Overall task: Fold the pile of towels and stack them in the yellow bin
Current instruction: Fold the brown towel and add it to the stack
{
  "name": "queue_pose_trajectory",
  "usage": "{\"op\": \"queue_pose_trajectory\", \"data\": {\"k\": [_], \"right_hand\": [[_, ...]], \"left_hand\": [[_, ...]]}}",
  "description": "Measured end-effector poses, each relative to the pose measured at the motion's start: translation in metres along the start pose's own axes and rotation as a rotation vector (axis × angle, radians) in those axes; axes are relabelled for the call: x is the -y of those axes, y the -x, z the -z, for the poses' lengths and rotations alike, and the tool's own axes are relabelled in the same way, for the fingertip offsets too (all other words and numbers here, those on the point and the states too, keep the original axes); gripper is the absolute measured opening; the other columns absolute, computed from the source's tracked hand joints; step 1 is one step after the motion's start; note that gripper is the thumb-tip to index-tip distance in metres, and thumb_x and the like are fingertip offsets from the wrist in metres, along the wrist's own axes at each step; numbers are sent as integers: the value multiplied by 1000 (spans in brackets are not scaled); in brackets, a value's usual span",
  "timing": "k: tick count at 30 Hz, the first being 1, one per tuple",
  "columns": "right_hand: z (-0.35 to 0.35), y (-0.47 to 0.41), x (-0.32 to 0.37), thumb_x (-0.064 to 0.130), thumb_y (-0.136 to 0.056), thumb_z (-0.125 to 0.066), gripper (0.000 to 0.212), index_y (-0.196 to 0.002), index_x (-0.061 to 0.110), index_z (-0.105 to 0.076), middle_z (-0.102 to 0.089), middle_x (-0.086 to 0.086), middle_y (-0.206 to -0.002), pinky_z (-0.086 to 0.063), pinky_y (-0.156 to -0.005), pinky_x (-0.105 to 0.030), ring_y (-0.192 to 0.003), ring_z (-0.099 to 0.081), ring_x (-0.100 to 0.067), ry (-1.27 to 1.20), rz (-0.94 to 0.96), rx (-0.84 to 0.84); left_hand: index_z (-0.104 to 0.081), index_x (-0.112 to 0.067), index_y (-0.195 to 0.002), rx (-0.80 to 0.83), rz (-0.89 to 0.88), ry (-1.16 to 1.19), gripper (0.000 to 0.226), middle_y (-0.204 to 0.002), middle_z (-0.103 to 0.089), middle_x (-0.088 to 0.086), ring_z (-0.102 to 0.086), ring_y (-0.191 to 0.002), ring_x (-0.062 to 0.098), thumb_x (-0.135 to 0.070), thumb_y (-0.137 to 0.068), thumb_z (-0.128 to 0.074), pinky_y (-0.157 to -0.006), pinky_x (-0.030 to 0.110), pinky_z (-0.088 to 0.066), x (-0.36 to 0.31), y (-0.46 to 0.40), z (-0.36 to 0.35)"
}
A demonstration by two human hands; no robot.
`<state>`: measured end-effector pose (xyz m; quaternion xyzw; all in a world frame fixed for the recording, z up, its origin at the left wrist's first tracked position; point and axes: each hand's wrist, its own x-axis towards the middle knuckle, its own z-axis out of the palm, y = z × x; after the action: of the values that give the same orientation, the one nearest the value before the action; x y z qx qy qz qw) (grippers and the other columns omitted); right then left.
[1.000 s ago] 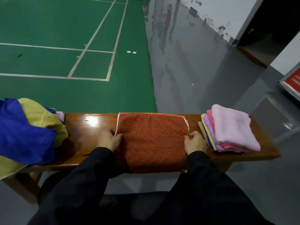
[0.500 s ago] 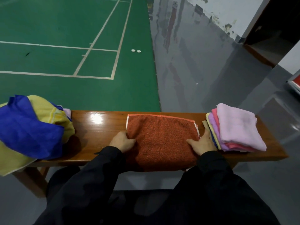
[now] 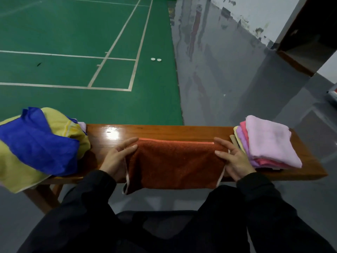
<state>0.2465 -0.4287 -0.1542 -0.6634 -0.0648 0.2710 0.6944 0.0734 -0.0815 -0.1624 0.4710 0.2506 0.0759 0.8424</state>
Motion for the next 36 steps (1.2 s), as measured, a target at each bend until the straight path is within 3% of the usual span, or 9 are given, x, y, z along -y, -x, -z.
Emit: {"op": "queue_pose_trajectory", "data": {"k": [2,4,8,12,19,24,26,29,36], "right_hand": [[-4,5,22,-14,-83,-68,54,-130,13,-66,-69,-5,-113,-54,-81,-16,-103,-69,-9,265,39,86],[-9,10,42,-7,-87,-72,48,-128,18,-68,-64,11,-104,-47,-83,-9,-95,-63,8,645,134,97],[-2,7,67,17,-86,-81,22,-97,35,-77,-63,7,-101,-45,-90,-22,-96,-60,-4,936,337,-13],[-10,-3,97,22,-87,-81,10,-87,30,-75,-60,9,-115,-39,-93,-15,-108,-57,-4,922,464,-65],[-33,-8,146,17,-95,-72,24,-103,39,-75,-73,5,-88,-48,-75,-21,-76,-58,-10,612,736,-252],[-21,21,86,8,-92,-72,30,-112,30,-76,-73,16,-110,-45,-100,-16,-103,-63,0,752,649,-264],[-10,26,36,0,-89,-71,43,-116,34,-72,-69,15,-119,-38,-107,-14,-114,-59,-1,948,505,-179],[-1,35,-30,22,-92,-72,34,-122,37,-70,-61,16,-138,-36,-114,-27,-135,-50,-8,1271,199,55],[-19,-4,-14,27,-100,-60,23,-120,27,-69,-67,5,-123,-50,-98,-38,-115,-60,-16,1167,305,-209]], "left_hand": [[-66,-8,-128,66,-72,-32,47,-102,-72,15,-71,-79,18,12,-85,-61,-74,27,-61,-17,6,7],[-67,-15,-124,56,-242,-362,50,-99,-72,7,-69,-86,15,18,-87,-60,-80,21,-58,-36,12,9],[-70,-20,-115,-107,-606,-1135,28,-106,-73,-3,-68,-100,11,-4,-92,-69,-91,31,-53,-64,19,13],[-73,-12,-107,-199,-759,-1222,15,-100,-61,10,-59,-92,22,-9,-93,-69,-89,37,-48,-93,8,1],[-70,-17,-113,-324,-1029,-1046,18,-111,-64,1,-59,-104,12,-11,-96,-63,-92,23,-45,-149,4,-31],[-70,-13,-114,-259,-980,-1114,25,-110,-69,-4,-60,-101,9,-2,-93,-63,-94,13,-43,-85,24,-2],[-72,-16,-109,-158,-847,-1285,27,-111,-71,-2,-65,-100,17,-9,-90,-54,-93,27,-51,-33,26,26],[-74,-23,-106,-19,-592,-1604,43,-121,-70,0,-69,-104,28,-15,-70,-53,-92,38,-55,32,33,62],[-72,-15,-110,-165,-652,-1568,26,-112,-70,3,-62,-101,29,-20,-87,-59,-89,40,-52,17,-13,41]]}}
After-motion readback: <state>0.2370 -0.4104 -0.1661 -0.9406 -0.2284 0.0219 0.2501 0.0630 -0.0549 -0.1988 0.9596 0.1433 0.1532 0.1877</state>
